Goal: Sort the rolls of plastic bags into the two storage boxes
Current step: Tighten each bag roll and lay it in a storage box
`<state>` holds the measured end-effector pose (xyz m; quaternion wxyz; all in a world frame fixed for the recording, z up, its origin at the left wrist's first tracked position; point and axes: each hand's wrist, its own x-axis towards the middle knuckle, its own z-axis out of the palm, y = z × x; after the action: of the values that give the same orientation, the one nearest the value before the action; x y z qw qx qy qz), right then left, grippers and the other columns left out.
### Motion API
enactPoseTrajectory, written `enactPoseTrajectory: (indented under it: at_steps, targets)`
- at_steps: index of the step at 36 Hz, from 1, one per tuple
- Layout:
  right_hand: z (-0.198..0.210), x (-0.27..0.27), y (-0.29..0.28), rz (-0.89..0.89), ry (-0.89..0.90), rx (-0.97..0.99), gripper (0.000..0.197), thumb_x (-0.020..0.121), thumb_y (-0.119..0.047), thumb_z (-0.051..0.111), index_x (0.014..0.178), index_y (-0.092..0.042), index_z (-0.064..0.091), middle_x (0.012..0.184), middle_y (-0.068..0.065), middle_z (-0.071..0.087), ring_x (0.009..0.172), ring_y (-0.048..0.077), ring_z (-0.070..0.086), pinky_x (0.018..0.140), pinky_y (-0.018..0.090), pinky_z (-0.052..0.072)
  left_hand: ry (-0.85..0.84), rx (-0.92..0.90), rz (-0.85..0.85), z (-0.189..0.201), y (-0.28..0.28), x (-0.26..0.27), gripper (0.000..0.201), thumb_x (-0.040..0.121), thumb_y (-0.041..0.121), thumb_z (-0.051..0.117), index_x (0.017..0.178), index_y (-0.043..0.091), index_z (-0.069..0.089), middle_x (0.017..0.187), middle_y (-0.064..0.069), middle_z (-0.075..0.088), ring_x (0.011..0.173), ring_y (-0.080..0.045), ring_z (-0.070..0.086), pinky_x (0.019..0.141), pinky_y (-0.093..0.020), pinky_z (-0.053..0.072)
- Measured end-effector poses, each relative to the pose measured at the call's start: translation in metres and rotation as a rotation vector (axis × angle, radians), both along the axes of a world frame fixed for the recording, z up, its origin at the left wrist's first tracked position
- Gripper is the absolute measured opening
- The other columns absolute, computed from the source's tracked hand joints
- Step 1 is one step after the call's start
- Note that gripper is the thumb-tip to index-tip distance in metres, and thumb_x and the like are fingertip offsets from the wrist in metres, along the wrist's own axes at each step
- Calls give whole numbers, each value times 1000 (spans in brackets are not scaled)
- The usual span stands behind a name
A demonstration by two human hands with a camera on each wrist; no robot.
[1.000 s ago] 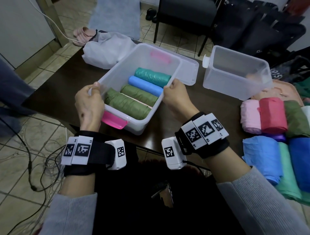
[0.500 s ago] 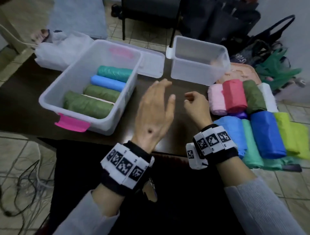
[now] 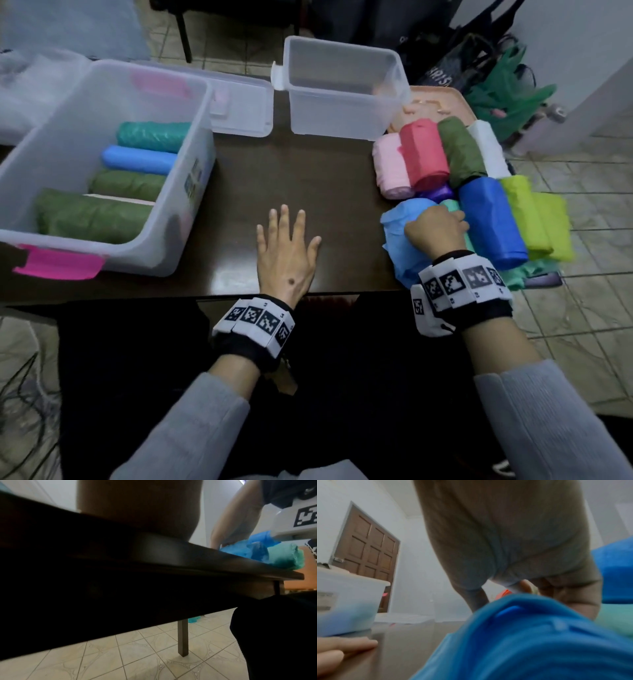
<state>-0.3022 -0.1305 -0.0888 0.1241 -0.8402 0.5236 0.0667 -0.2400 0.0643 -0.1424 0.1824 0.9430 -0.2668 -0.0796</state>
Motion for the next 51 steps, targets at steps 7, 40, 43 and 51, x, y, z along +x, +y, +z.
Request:
enactPoseTrajectory:
  at_steps: [7,40,43,51]
  targets:
    - [8,24,28,275,-64,106,56,90,-29,58,131,6,43,132,23,46,123,38,39,99,38,33,-34,-10,17,-5,0,0,55,101,42,25,150,19,19,159,-8,8,147,-23,0,117,-40,-2]
    - [14,62,63,481,-71,294,59,68,-18,77,117,-9,46,115,9,54,102,25,53,81,35,46,182,-758,389,22,21,14,25,87,3,42,106,13,55,103,-4,61,98,-20,57,80,-18,38]
    - [18,68,66,597,-109,83,59,71,-20,73,125,-12,49,124,13,46,116,31,45,95,42,43,526,-780,379,35,24,15,30,97,33,40,81,19,60,71,1,68,66,-20,64,55,-27,48]
    - [39,65,74,984,-374,-159,49,70,-9,69,116,-13,51,115,4,56,107,27,50,86,37,30,1284,-909,356,57,20,48,96,83,76,0,110,7,62,96,-17,69,84,-27,68,71,-34,54]
